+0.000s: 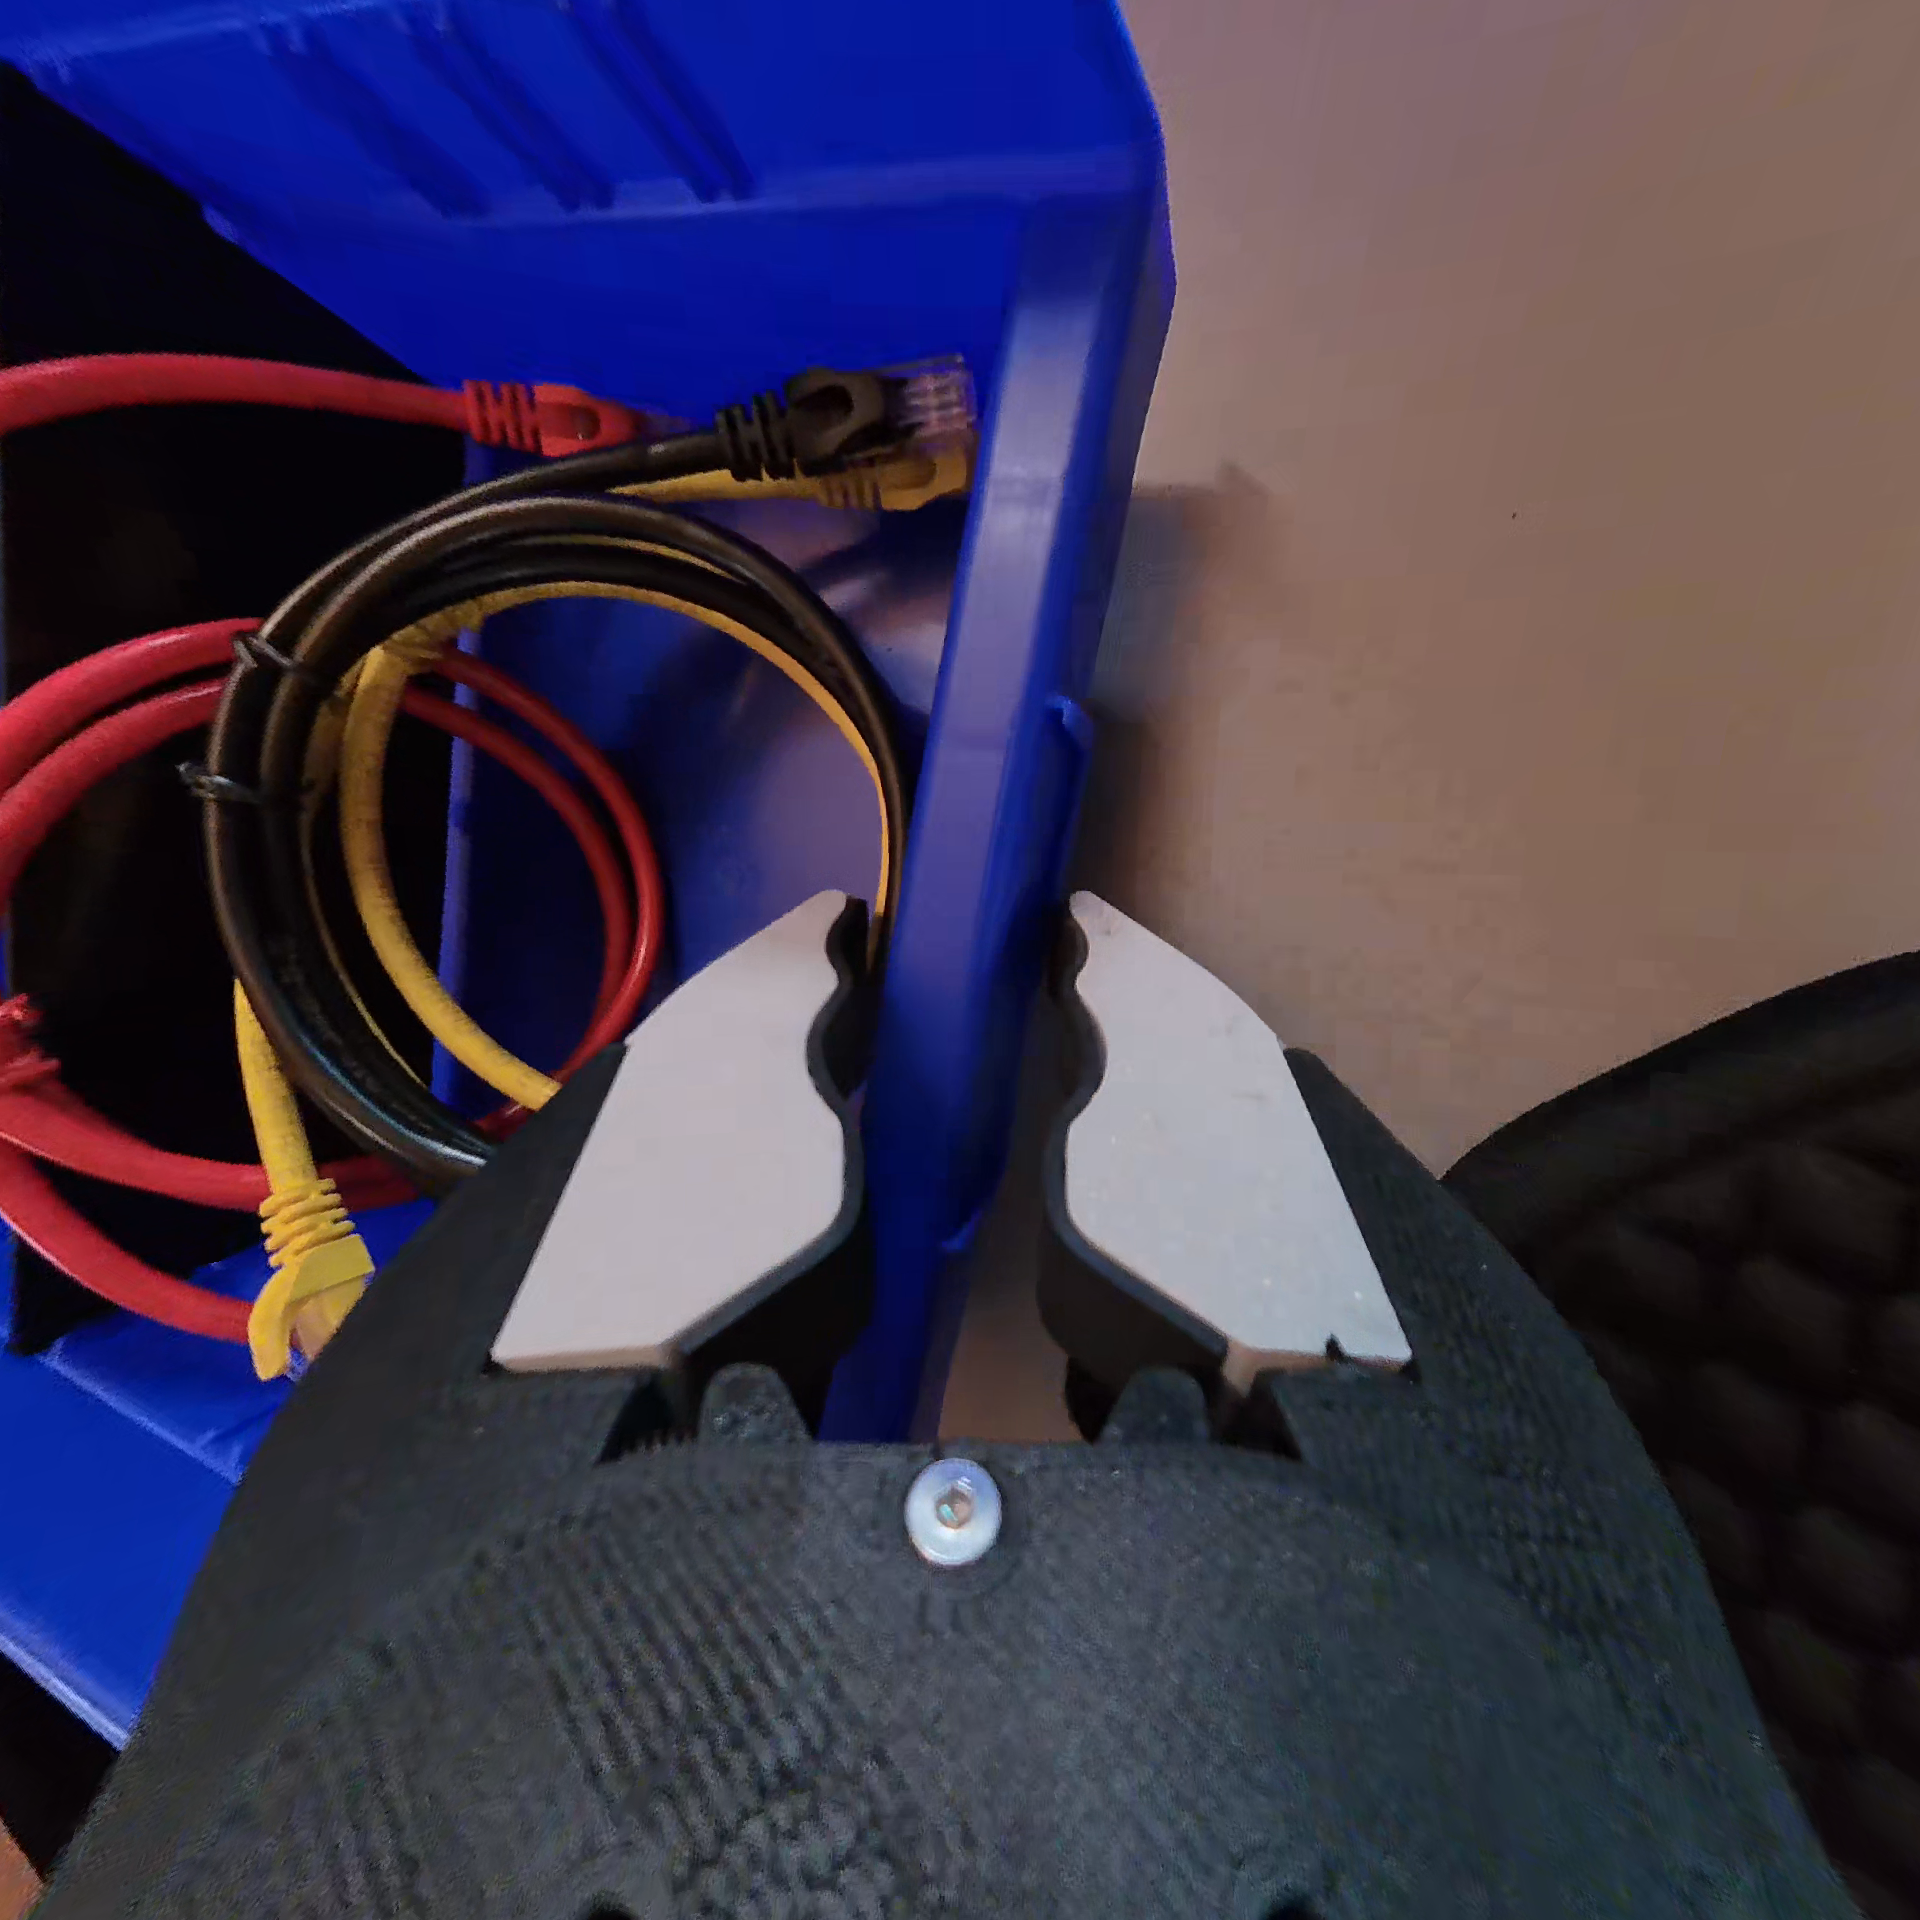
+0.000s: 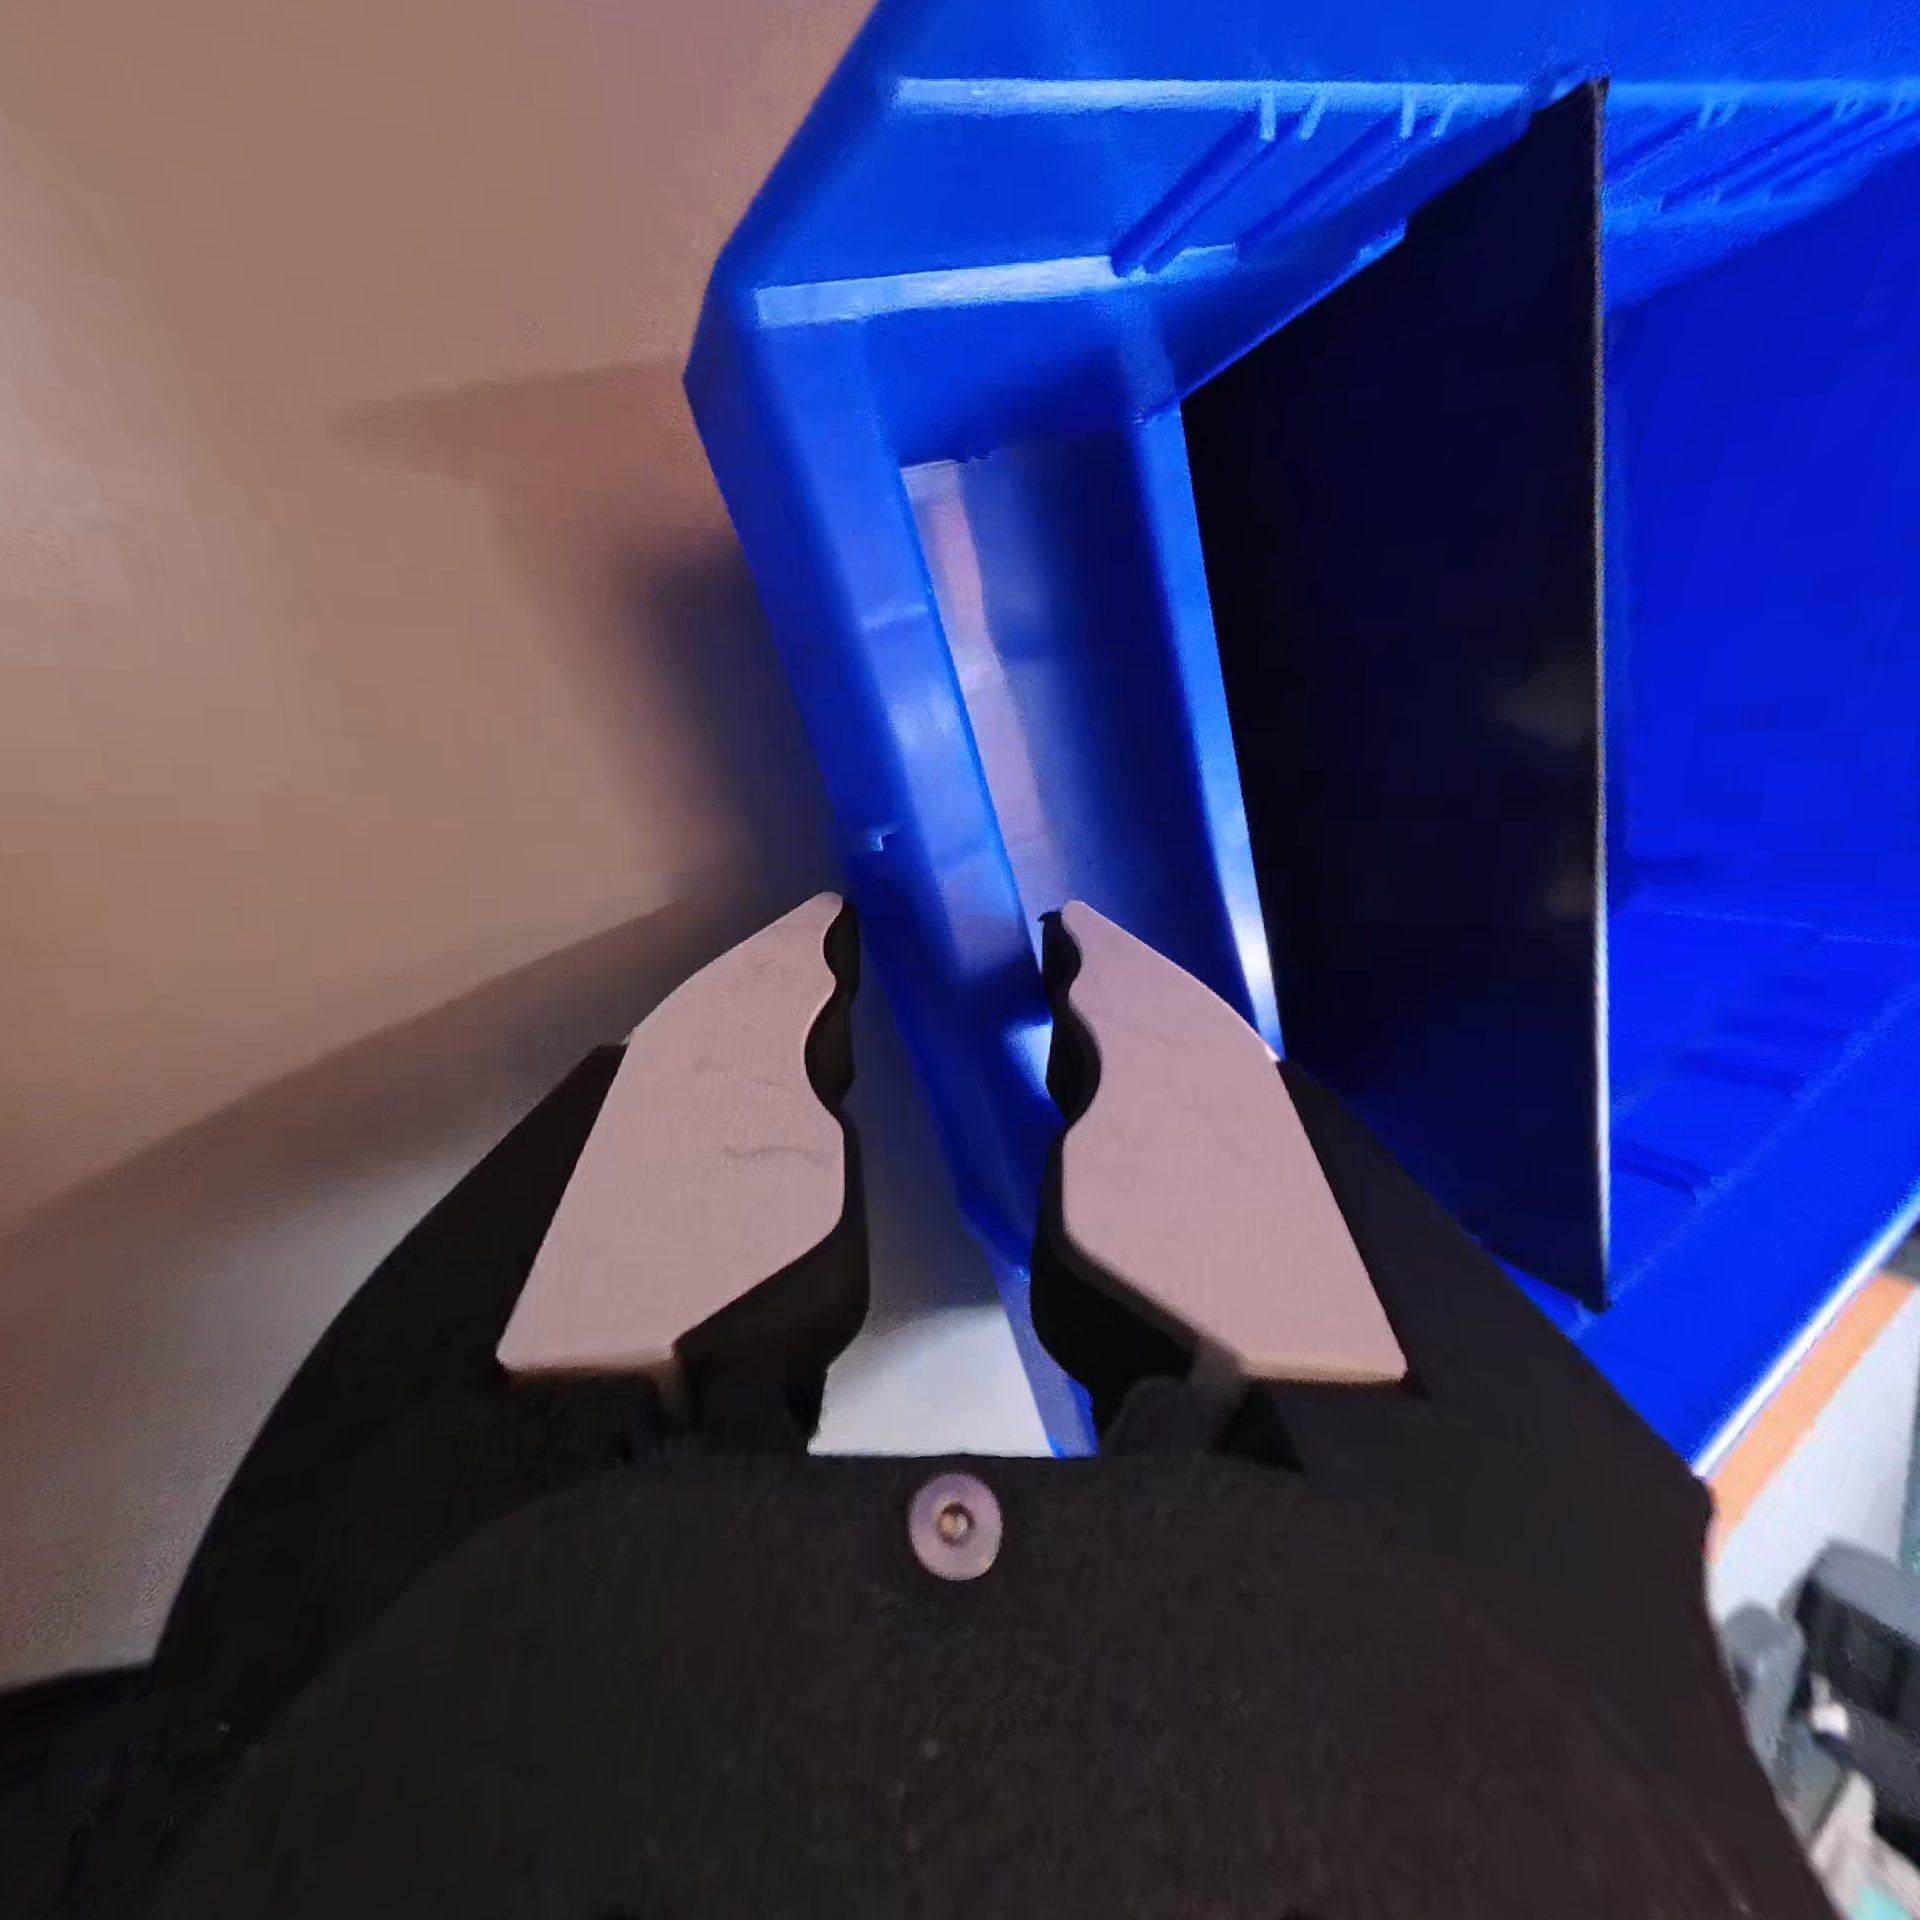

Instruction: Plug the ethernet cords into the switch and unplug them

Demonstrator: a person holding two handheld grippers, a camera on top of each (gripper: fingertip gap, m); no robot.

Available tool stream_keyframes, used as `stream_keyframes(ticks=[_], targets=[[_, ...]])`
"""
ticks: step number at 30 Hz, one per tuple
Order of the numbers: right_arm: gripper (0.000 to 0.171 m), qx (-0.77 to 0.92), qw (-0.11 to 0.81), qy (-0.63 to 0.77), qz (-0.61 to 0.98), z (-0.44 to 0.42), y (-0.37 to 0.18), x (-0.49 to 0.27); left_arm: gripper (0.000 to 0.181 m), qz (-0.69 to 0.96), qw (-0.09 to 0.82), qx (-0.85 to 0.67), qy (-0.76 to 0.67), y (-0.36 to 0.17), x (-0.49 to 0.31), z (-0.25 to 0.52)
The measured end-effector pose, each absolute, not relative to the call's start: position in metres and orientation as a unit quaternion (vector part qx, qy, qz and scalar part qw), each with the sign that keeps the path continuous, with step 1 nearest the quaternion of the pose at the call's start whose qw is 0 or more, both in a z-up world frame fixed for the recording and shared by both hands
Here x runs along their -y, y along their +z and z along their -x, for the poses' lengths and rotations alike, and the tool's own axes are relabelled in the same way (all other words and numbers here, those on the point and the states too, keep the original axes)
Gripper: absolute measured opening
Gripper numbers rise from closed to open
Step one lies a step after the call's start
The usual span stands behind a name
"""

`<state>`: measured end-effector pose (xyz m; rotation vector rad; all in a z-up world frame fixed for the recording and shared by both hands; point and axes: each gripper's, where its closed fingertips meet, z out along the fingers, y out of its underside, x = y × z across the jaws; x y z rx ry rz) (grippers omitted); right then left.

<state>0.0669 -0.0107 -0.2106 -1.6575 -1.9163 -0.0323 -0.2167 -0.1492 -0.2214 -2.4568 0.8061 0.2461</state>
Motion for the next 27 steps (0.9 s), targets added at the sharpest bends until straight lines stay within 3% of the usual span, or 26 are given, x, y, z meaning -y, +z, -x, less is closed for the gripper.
stream_keyframes(ticks=[13, 16, 23, 27], targets=[[0.030, 0.670, 0.282, -0.089, 0.681, -0.129, -0.212, -0.095, 0.035, 0.918, 0.273, -0.270, 0.098, -0.221, 0.118, 0.226], [0.038, 0.659, 0.301, -0.100, 0.682, -0.126, -0.206, -0.105, 0.035, 0.917, 0.281, -0.262, 0.108, -0.221, 0.104, 0.236], [0.045, 0.543, 0.477, 0.180, 0.667, -0.065, -0.134, -0.064, 0.042, 0.908, 0.323, -0.239, 0.118, -0.209, 0.091, 0.248], [0.045, 0.477, 0.524, 0.295, 0.641, -0.049, -0.121, -0.052, 0.043, 0.898, 0.353, -0.230, 0.128, -0.191, 0.098, 0.250]])
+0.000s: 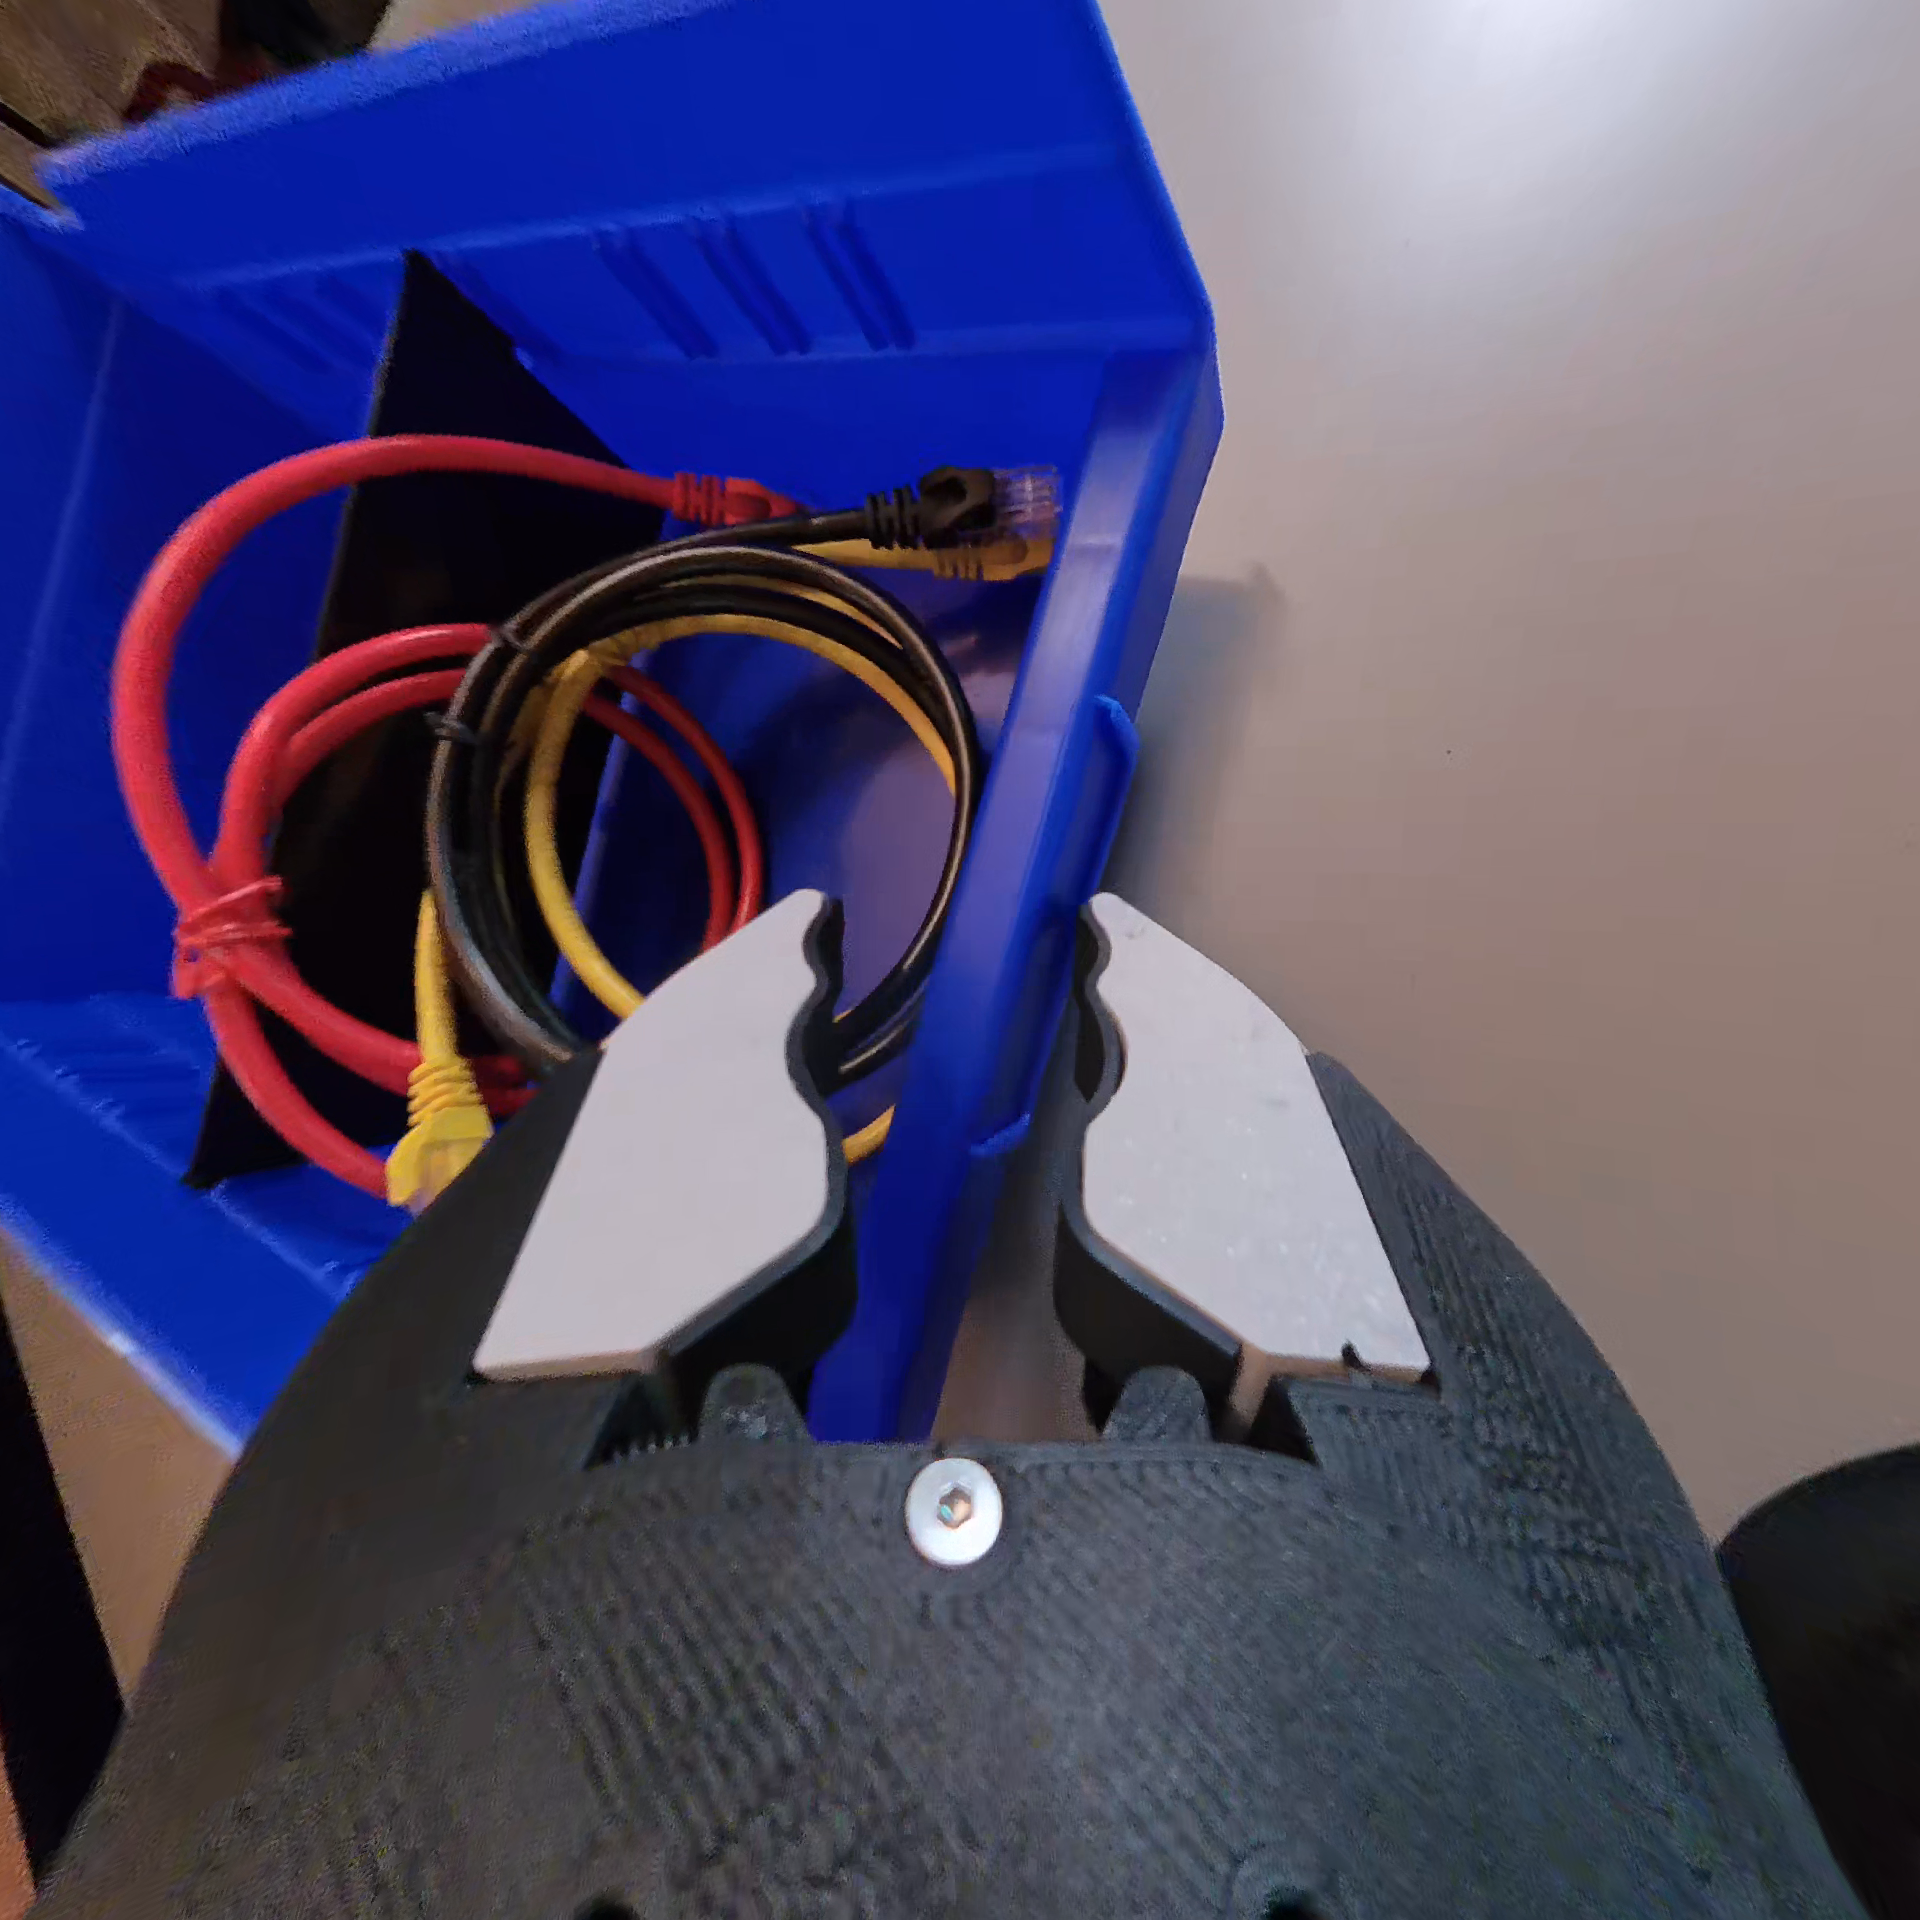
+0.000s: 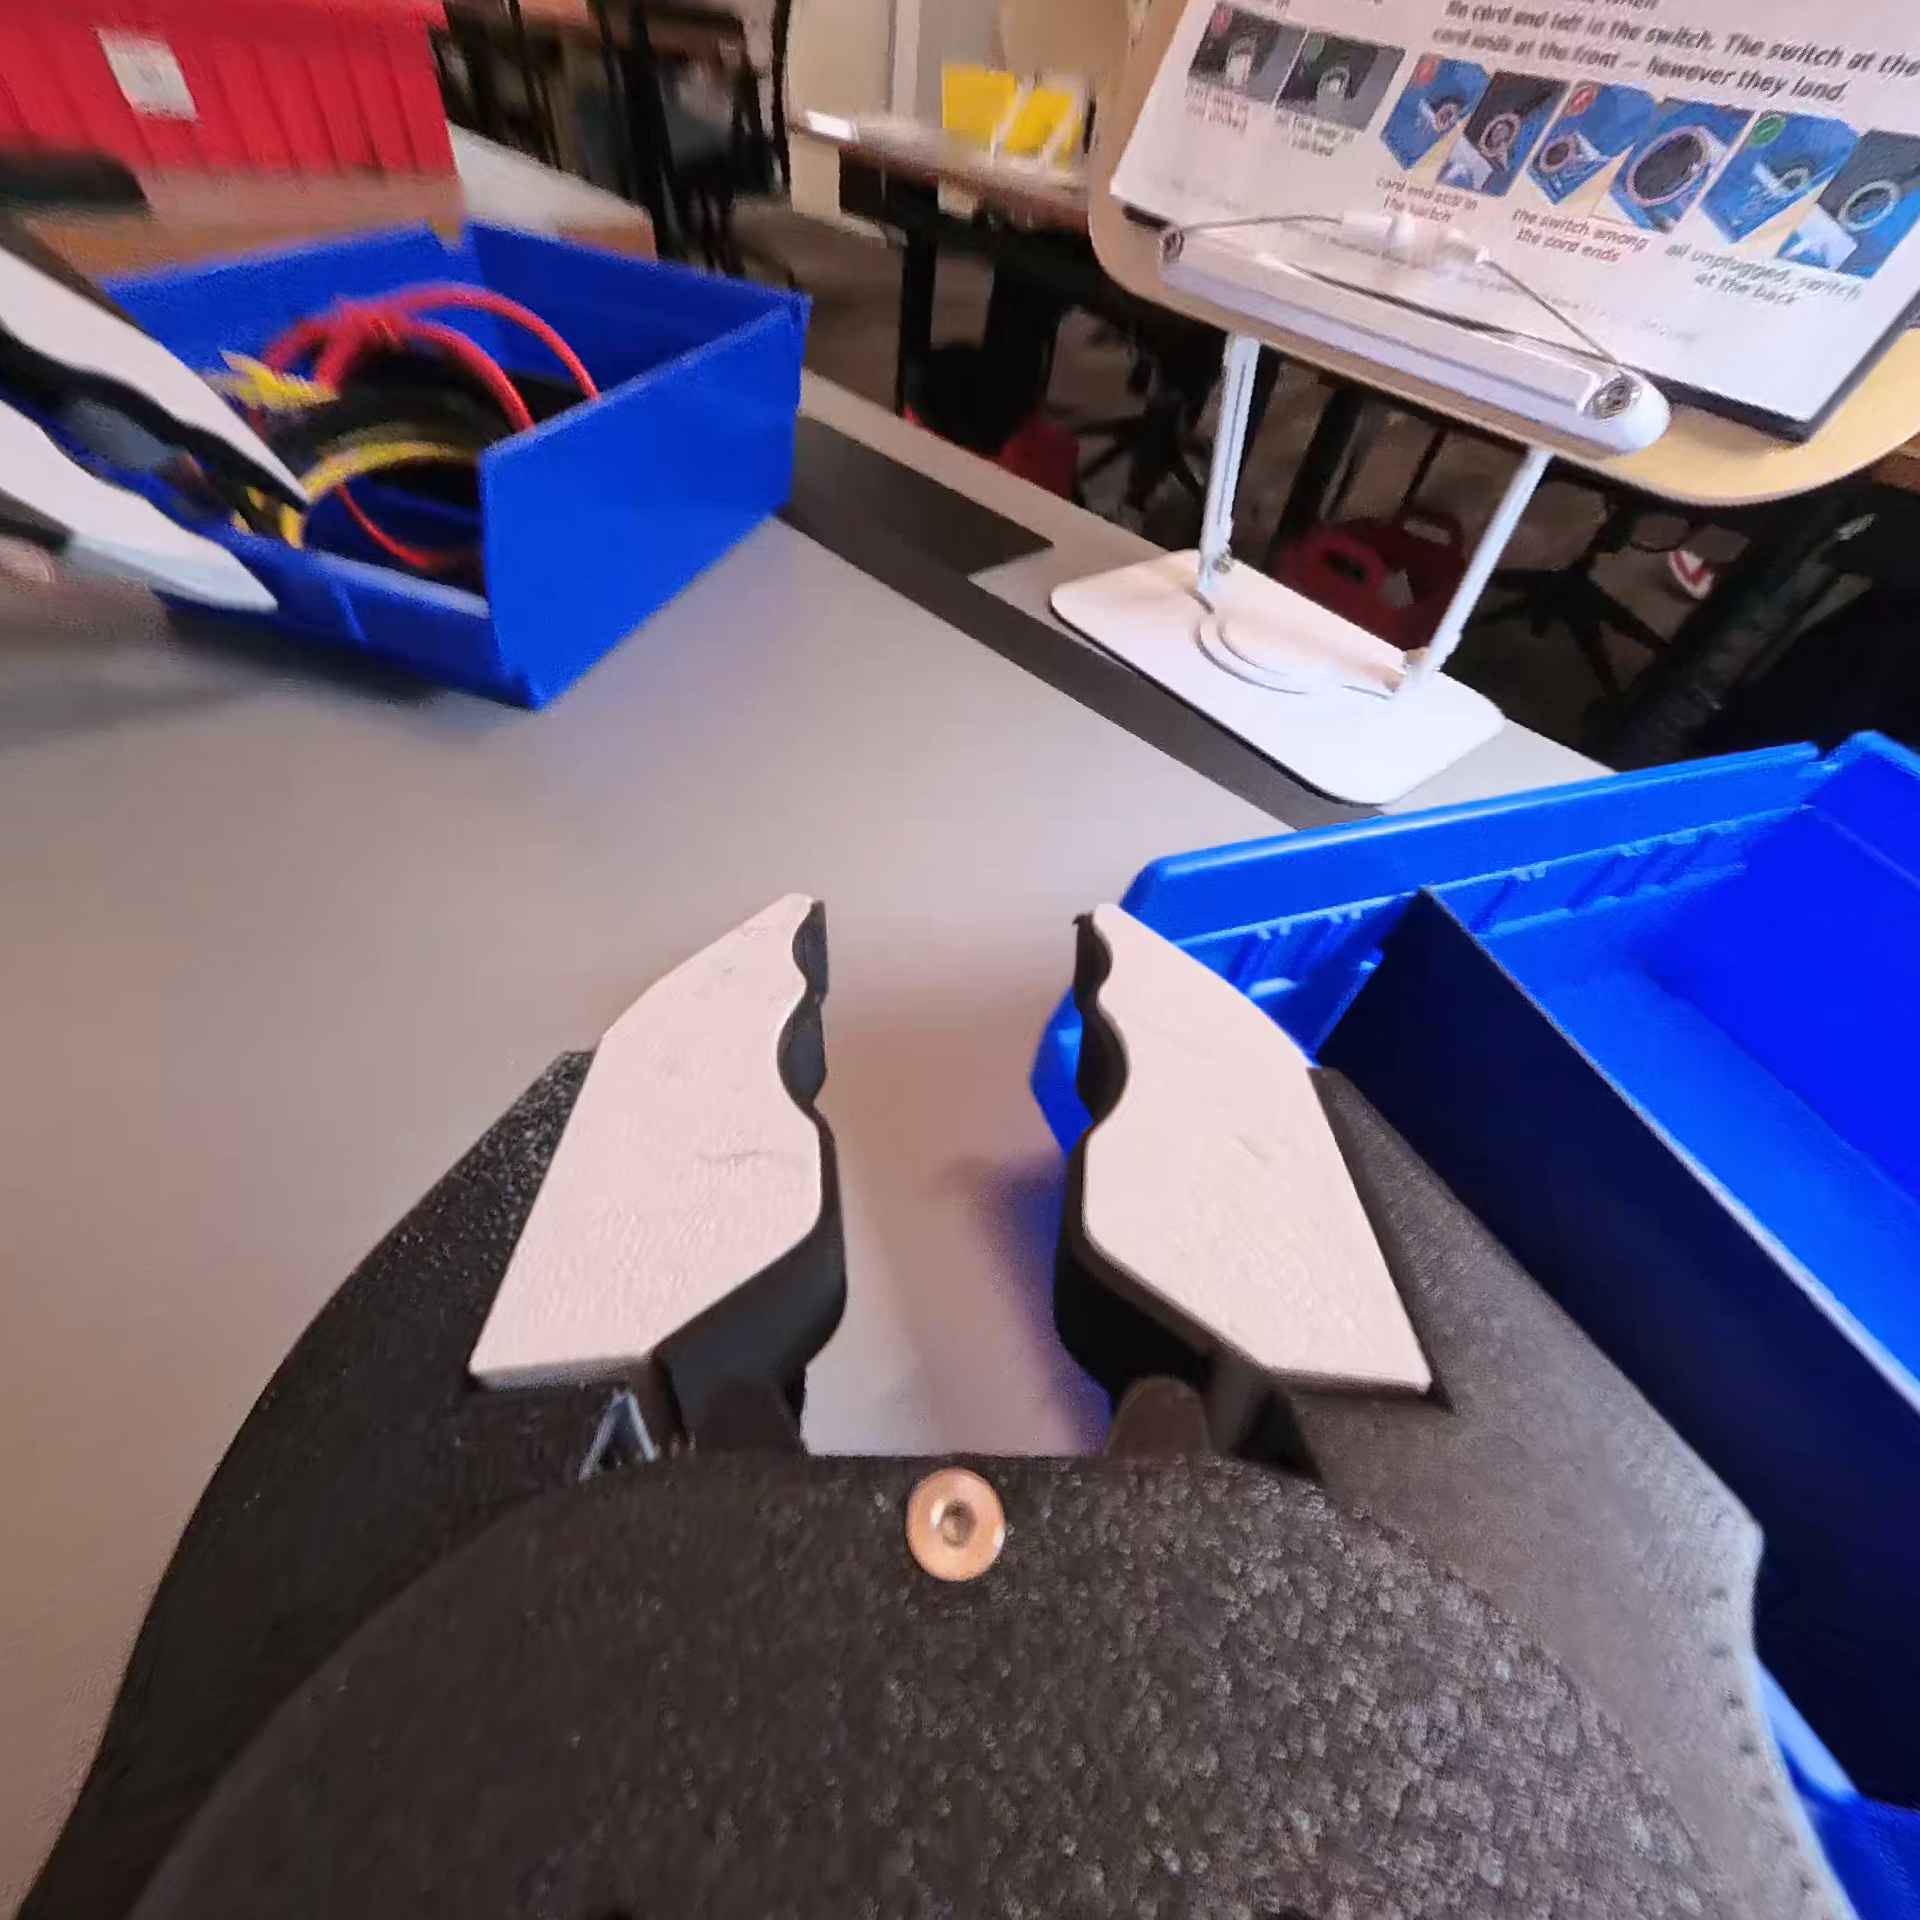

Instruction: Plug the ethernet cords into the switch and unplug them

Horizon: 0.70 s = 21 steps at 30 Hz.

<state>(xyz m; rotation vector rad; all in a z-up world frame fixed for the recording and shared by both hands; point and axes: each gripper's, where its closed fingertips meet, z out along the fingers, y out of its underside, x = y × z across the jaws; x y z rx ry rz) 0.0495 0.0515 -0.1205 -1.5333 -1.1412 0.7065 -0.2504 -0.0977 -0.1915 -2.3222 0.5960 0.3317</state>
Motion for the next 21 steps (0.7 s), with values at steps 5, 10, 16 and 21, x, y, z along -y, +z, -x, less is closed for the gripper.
stream_keyframes(ticks=[5, 10, 16, 21], targets=[[0.045, 0.449, 0.530, 0.355, 0.625, -0.037, -0.130, -0.044, 0.042, 0.880, 0.414, -0.200, 0.121, -0.142, 0.102, 0.262], [0.042, 0.463, 0.535, 0.372, 0.601, -0.033, -0.132, -0.034, 0.037, 0.872, 0.448, -0.136, 0.143, -0.076, 0.079, 0.323], [0.044, 0.486, 0.511, 0.398, 0.587, -0.029, -0.137, -0.019, 0.039, 0.919, 0.348, -0.162, 0.092, -0.082, 0.018, 0.389], [0.048, 0.504, 0.517, 0.385, 0.575, -0.030, -0.138, -0.016, 0.046, 0.942, 0.209, -0.250, 0.077, -0.143, -0.011, 0.405]])
